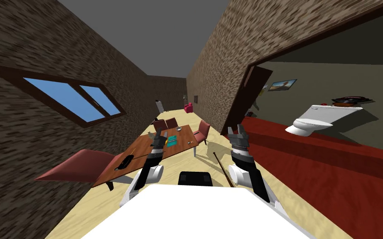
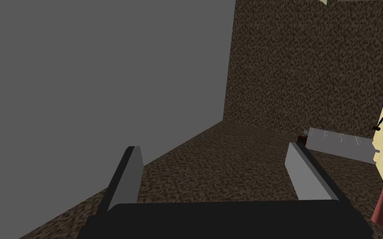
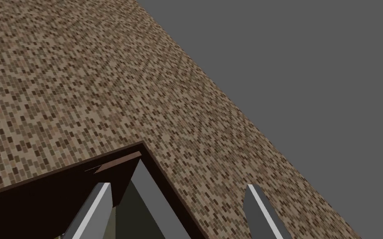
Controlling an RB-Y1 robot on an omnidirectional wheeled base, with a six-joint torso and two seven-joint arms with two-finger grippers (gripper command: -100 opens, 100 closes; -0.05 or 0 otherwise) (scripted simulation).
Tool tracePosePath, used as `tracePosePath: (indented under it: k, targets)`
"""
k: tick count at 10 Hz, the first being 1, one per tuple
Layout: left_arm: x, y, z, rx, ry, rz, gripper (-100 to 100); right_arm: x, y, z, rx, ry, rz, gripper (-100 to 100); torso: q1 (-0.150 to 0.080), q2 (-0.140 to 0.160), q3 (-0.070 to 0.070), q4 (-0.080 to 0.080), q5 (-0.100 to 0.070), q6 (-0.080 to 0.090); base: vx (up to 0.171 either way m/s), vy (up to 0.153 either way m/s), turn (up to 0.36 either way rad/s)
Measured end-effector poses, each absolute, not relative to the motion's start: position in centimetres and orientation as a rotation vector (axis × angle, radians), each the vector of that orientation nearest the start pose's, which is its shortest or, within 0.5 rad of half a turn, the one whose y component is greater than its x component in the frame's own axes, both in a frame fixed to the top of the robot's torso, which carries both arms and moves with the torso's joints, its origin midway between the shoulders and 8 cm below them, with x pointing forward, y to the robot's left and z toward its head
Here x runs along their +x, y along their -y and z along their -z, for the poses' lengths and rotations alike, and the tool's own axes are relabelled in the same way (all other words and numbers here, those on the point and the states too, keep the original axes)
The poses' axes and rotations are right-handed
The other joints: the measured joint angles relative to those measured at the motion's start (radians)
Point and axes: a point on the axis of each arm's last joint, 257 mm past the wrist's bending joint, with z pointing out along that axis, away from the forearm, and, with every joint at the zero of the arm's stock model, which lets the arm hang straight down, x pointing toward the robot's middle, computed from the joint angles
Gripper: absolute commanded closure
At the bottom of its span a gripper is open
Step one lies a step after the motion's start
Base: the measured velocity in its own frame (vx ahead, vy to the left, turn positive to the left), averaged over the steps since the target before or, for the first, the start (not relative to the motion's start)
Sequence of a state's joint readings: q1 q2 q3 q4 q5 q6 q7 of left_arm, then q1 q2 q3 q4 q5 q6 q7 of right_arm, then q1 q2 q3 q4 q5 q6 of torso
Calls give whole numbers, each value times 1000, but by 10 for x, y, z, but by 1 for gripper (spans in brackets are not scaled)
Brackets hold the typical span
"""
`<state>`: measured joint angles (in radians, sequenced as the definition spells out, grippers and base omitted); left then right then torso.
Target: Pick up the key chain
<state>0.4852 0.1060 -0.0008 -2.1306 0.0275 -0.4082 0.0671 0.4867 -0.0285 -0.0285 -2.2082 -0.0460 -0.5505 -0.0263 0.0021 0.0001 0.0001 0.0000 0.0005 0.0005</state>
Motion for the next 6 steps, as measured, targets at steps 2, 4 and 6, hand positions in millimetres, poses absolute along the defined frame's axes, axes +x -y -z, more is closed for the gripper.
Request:
tracePosePath:
  k: [2,4,6]
  targets:
    - [391,-298,82,-879,-873,1305,-100,348,293,-7,681,-601,-1328,0,0,0,0,0,0,0,1,18,-229]
    - [398,-311,104,-928,-901,1295,-100,348,293,-7,681,-602,-1328,0,-1,-1,-1,0,0,0,7,10,-286]
    - [404,-333,134,-1030,-937,1276,-100,348,293,-7,681,-602,-1328,0,-1,-1,-1,0,0,0,20,15,-443]
